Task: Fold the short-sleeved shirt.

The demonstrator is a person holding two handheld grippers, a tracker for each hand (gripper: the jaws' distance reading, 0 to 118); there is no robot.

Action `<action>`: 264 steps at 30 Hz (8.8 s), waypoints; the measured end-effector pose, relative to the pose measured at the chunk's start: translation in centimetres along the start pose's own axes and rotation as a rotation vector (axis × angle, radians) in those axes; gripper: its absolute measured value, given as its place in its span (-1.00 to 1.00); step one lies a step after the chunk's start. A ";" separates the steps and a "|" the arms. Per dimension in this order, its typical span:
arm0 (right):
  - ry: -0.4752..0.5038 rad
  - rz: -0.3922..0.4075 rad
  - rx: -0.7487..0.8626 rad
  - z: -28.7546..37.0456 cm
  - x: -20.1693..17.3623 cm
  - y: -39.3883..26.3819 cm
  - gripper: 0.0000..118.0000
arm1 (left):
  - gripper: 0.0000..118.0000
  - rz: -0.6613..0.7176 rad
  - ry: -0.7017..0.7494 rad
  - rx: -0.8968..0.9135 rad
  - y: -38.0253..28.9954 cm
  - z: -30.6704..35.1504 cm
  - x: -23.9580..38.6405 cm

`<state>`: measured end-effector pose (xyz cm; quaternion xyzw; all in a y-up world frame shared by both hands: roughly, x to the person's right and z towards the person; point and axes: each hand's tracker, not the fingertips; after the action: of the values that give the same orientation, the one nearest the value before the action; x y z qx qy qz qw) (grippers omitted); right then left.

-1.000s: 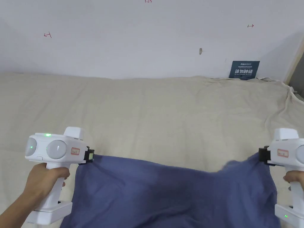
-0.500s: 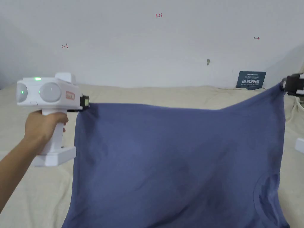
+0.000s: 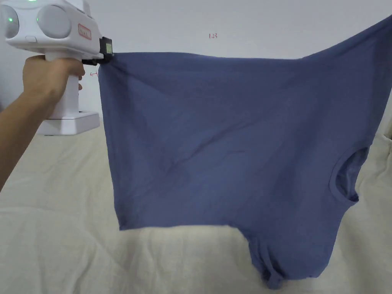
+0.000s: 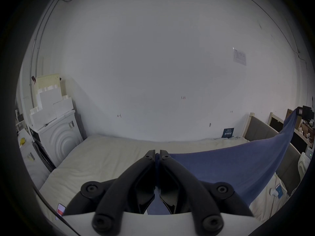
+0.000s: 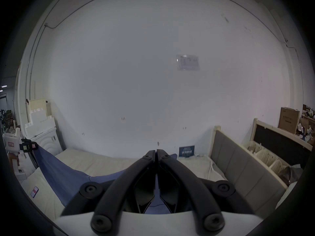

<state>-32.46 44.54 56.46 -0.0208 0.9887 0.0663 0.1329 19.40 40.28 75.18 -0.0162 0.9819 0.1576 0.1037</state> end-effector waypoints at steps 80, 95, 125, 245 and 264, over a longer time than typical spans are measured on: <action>-0.117 -0.161 -0.898 22.0 2.3 -52.6 -1.00 | -0.98 -0.060 -0.002 -0.731 -50.2 15.2 -0.9; -0.058 -0.090 -0.648 24.3 -0.2 -45.0 0.74 | 0.87 -0.035 0.026 -0.535 -43.9 18.8 1.1; -0.014 0.032 -0.362 26.6 -4.6 -37.7 -1.00 | -0.91 0.083 -0.033 -0.669 -45.3 15.4 -2.0; 0.140 0.006 -0.410 16.9 -2.2 -33.7 -0.99 | -1.00 0.085 -0.135 -0.418 -35.5 10.1 -0.2; 0.115 0.029 -0.459 16.7 -0.7 -36.4 -0.99 | -0.63 0.068 -0.051 -0.755 -41.8 -0.9 -1.0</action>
<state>-25.32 10.76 36.10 -0.0403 0.9538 0.2901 0.0670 22.92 0.26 63.41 -0.0168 0.8517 0.5122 0.1094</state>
